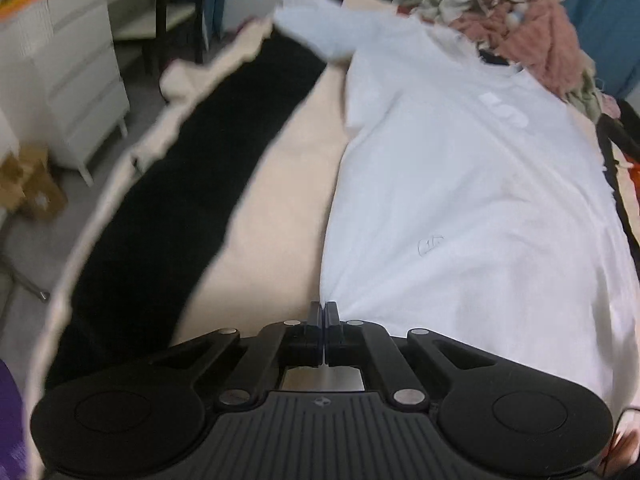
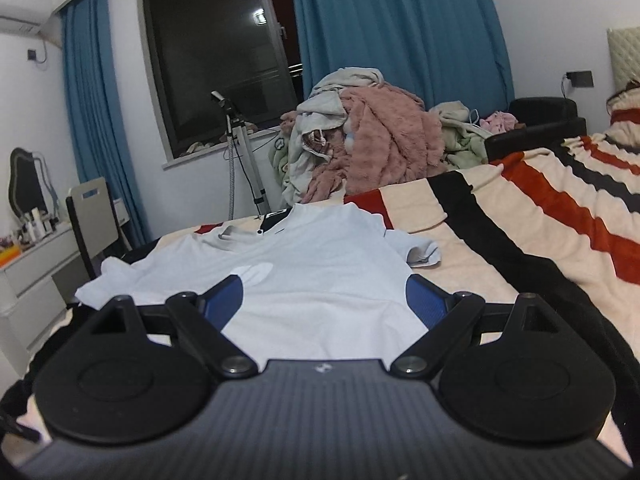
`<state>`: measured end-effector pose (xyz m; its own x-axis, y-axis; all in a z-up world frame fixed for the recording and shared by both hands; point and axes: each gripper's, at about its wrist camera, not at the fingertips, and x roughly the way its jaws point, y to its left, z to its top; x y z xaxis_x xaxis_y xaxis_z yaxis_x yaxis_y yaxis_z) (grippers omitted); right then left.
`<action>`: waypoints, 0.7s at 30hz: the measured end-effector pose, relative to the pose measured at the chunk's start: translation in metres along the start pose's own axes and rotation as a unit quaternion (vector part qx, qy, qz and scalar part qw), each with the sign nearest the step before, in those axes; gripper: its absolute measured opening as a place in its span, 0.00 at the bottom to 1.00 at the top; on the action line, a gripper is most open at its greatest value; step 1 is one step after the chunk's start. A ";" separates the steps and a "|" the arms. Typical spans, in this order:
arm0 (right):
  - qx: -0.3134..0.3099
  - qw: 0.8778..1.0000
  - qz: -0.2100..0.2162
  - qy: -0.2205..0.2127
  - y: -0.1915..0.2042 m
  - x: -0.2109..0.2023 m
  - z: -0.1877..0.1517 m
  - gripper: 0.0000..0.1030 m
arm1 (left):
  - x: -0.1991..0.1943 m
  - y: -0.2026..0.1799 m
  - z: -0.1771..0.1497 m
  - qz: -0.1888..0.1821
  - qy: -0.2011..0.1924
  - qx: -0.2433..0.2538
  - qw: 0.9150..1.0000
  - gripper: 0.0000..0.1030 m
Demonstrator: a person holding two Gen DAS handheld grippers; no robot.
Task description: Fold clothes
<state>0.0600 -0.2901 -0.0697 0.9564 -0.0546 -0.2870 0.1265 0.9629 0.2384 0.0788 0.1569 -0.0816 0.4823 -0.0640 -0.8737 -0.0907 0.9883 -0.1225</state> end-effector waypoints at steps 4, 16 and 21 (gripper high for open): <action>-0.007 1.000 0.006 0.001 0.002 0.000 0.000 0.87 | -0.008 0.001 -0.007 0.040 0.007 0.028 0.999 0.01; -0.018 1.000 0.019 -0.002 0.007 -0.003 0.002 0.87 | -0.030 -0.055 -0.001 0.064 -0.098 0.088 0.989 0.76; -0.030 0.999 0.021 -0.006 0.010 -0.003 0.001 0.87 | -0.042 -0.100 0.009 0.006 -0.183 0.084 0.980 0.86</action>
<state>0.0589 -0.2803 -0.0652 0.9635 -0.0157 -0.2674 0.0696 0.9787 0.1933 0.0755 0.0623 -0.0279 0.7644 -0.0283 -0.6442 0.0312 0.9995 -0.0070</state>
